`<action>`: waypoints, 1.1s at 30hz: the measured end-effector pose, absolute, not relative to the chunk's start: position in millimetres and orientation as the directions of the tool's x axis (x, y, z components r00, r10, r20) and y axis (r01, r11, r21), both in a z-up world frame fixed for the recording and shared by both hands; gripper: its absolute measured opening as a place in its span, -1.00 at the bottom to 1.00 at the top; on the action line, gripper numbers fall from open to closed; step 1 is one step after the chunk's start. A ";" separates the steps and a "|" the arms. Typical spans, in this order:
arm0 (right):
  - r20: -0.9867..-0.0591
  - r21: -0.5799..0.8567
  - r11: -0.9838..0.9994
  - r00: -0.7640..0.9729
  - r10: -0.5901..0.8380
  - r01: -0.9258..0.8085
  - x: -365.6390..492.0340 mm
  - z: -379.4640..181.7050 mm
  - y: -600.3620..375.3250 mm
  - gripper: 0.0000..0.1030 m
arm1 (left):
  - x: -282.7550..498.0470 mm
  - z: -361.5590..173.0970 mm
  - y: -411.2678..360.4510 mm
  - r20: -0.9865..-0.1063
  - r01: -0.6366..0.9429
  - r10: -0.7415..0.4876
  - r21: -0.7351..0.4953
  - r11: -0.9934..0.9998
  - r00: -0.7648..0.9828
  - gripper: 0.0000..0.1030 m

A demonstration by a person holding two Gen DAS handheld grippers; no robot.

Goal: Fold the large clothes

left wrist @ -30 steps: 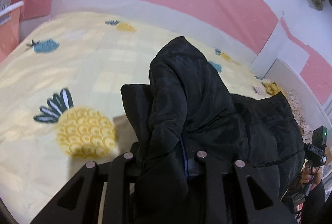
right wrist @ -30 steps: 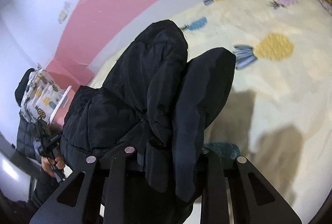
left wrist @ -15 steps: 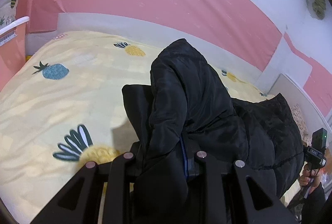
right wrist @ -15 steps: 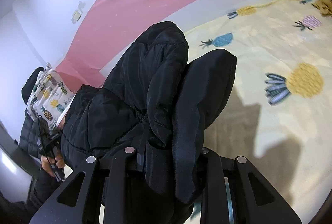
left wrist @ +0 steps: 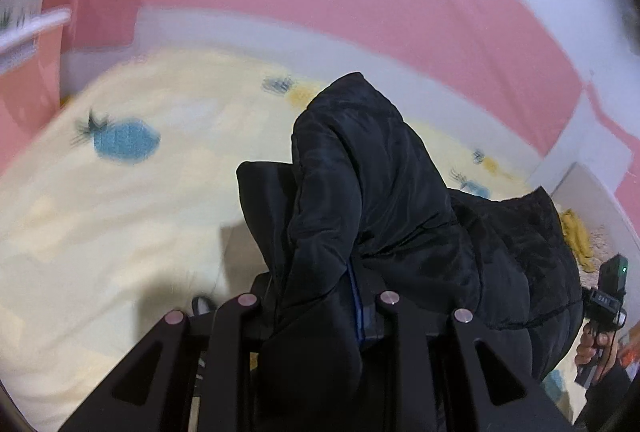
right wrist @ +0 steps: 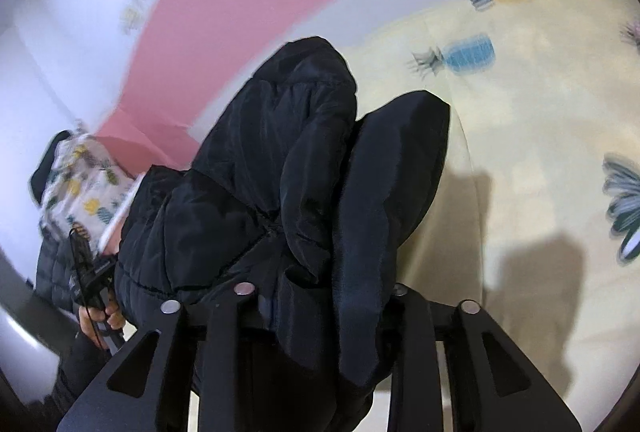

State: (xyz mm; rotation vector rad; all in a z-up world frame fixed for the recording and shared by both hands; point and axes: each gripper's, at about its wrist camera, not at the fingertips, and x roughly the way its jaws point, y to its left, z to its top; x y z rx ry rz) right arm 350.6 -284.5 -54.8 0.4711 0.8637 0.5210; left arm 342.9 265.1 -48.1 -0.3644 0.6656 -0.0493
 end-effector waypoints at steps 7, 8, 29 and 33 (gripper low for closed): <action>-0.637 0.619 0.779 0.516 0.573 -0.101 343.6 -98.5 -304.6 0.09 | 346.9 -98.3 289.7 -0.638 -0.161 -0.166 -0.423 0.892 0.752 -0.05; -0.648 0.603 0.791 0.516 0.560 -0.103 340.6 -93.2 -306.1 0.09 | 346.0 -94.9 290.6 -0.642 -0.167 -0.158 -0.414 0.895 0.750 -0.03; -0.641 0.190 0.953 0.706 0.302 -0.235 212.9 2.0 -244.8 0.09 | 233.7 -34.8 177.7 -0.568 -0.070 -0.085 -0.244 0.967 0.819 -0.07; -0.627 0.175 0.952 0.717 0.304 -0.251 182.3 6.7 -233.4 0.09 | 201.3 -28.8 144.8 -0.581 -0.041 -0.108 -0.237 0.971 0.807 -0.07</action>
